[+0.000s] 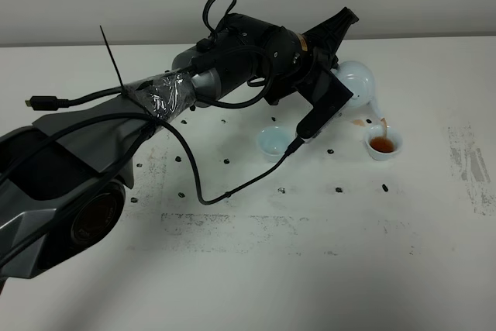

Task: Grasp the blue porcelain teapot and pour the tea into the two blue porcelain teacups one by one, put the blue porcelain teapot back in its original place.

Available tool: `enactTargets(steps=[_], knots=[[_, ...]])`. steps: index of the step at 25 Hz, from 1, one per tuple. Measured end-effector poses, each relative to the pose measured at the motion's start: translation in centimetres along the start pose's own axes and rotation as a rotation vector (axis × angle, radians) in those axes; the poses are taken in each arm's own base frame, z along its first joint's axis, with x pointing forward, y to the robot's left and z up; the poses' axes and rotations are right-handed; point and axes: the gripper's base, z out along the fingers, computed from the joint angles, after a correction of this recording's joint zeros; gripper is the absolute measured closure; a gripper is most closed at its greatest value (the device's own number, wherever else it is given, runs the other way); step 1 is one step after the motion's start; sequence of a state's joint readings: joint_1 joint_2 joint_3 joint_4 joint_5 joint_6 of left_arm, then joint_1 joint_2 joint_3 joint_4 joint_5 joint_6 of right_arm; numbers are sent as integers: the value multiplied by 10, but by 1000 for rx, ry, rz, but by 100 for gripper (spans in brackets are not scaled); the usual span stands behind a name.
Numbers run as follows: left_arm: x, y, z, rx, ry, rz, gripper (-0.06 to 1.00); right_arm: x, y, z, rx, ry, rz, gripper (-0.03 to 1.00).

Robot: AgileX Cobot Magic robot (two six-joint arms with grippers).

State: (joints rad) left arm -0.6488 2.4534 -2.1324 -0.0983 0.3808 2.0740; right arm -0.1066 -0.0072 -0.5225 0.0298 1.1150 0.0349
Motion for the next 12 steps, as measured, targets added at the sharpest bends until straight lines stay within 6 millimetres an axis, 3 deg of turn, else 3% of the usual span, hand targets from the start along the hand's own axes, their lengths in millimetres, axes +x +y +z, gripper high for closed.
enactTargets(steps=[12], knots=[[1, -1, 0, 6, 13, 27, 87, 0, 0, 0, 0, 0, 0, 43]])
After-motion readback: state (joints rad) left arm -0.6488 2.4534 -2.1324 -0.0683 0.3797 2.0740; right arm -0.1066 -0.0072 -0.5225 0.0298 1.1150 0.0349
